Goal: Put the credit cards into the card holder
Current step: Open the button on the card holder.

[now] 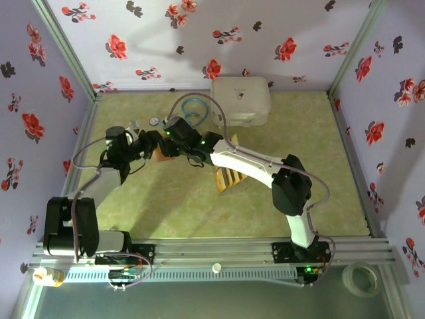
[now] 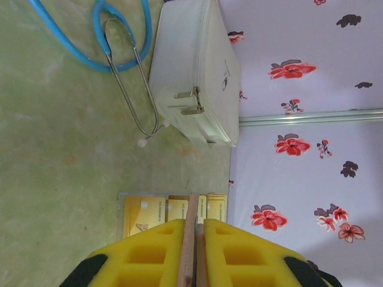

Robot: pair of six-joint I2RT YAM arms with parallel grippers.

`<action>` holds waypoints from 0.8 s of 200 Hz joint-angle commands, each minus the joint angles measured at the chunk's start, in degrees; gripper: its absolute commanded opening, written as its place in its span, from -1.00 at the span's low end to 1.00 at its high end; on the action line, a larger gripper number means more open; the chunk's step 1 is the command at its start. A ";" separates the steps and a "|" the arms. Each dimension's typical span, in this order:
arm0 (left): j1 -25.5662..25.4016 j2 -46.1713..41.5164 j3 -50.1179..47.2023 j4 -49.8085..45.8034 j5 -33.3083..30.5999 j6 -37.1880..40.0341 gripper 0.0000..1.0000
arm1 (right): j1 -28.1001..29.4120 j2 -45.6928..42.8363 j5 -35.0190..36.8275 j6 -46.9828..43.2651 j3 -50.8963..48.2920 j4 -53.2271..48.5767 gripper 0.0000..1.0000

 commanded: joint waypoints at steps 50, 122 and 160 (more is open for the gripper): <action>0.61 -0.39 0.91 1.02 2.27 1.22 -0.77 | -10.21 -5.89 12.40 2.18 -5.54 -9.43 0.02; 0.74 -0.11 1.15 1.16 2.27 1.31 -0.76 | -10.76 -8.46 -18.01 8.88 -4.44 0.86 0.13; 0.62 0.05 1.52 0.85 2.27 1.57 -0.77 | -10.11 -5.78 -23.31 11.44 -3.27 3.73 0.14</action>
